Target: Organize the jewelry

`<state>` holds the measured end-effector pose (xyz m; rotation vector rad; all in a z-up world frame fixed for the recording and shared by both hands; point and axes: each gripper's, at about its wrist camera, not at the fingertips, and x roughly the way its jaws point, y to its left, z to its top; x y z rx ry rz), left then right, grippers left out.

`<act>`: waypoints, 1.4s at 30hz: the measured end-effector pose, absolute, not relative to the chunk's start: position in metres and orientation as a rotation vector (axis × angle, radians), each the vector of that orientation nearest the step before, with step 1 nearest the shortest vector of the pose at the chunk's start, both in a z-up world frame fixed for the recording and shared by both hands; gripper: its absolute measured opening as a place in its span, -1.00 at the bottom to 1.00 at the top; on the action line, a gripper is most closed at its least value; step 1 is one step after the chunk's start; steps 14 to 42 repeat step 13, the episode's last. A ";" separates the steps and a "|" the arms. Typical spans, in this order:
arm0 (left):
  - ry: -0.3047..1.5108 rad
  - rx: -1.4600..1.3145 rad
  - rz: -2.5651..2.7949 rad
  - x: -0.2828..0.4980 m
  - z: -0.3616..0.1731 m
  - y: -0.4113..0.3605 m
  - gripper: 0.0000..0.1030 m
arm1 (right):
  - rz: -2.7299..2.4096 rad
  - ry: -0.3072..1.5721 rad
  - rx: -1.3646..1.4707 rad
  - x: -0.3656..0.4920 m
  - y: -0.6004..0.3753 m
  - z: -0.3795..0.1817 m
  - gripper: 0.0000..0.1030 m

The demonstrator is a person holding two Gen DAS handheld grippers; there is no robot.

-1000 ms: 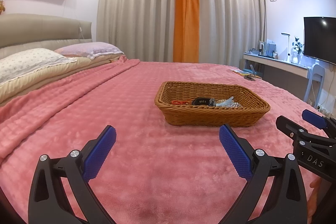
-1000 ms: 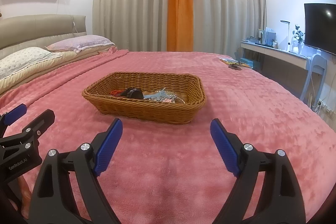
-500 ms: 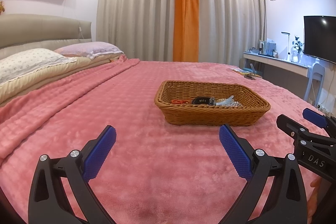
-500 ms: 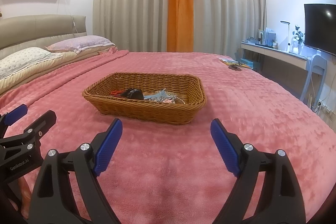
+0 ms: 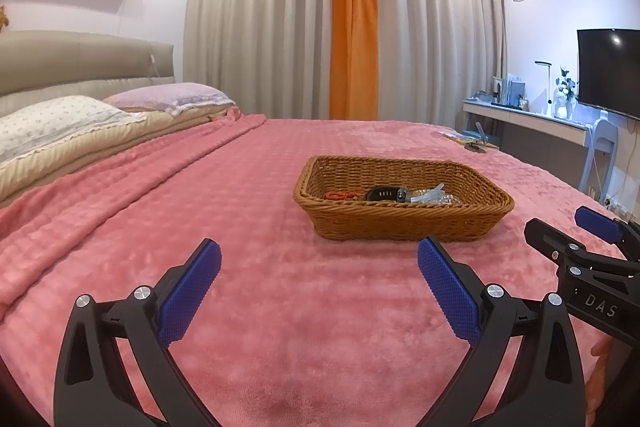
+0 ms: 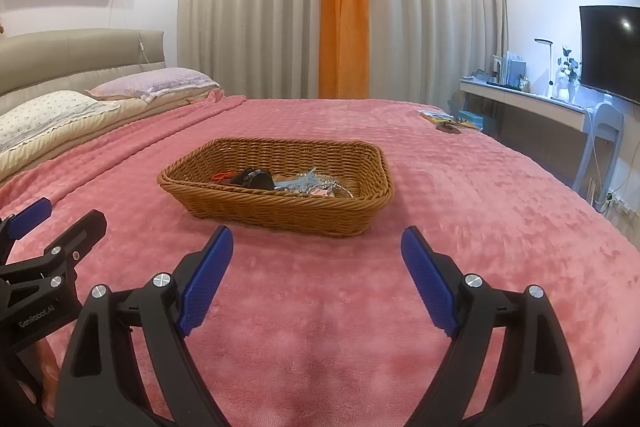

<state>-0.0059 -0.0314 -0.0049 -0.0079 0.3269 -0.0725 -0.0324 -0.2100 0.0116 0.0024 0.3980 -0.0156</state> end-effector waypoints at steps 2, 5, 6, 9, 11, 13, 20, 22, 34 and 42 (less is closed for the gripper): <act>0.325 -0.011 -0.075 -0.006 -0.004 -0.031 0.85 | -0.016 0.399 0.001 -0.032 -0.210 0.012 0.59; 0.323 -0.009 -0.078 -0.007 -0.004 -0.031 0.85 | -0.016 0.398 0.003 -0.032 -0.210 0.012 0.59; 0.324 -0.009 -0.079 -0.007 -0.004 -0.031 0.85 | -0.015 0.399 0.003 -0.032 -0.210 0.012 0.59; 0.337 -0.003 -0.091 -0.007 -0.004 -0.031 0.85 | -0.015 0.398 0.002 -0.032 -0.210 0.012 0.59; 0.345 -0.001 -0.098 -0.005 -0.004 -0.032 0.85 | -0.016 0.399 0.001 -0.032 -0.210 0.012 0.59; 0.351 -0.001 -0.096 -0.004 -0.004 -0.032 0.85 | -0.015 0.398 0.002 -0.032 -0.210 0.012 0.59; 0.351 -0.001 -0.096 -0.004 -0.004 -0.032 0.85 | -0.015 0.398 0.002 -0.032 -0.210 0.012 0.59; 0.351 -0.001 -0.096 -0.004 -0.004 -0.032 0.85 | -0.015 0.398 0.002 -0.032 -0.210 0.012 0.59; 0.351 -0.001 -0.096 -0.004 -0.004 -0.032 0.85 | -0.015 0.398 0.002 -0.032 -0.210 0.012 0.59; 0.351 -0.001 -0.096 -0.004 -0.004 -0.032 0.85 | -0.015 0.398 0.002 -0.032 -0.210 0.012 0.59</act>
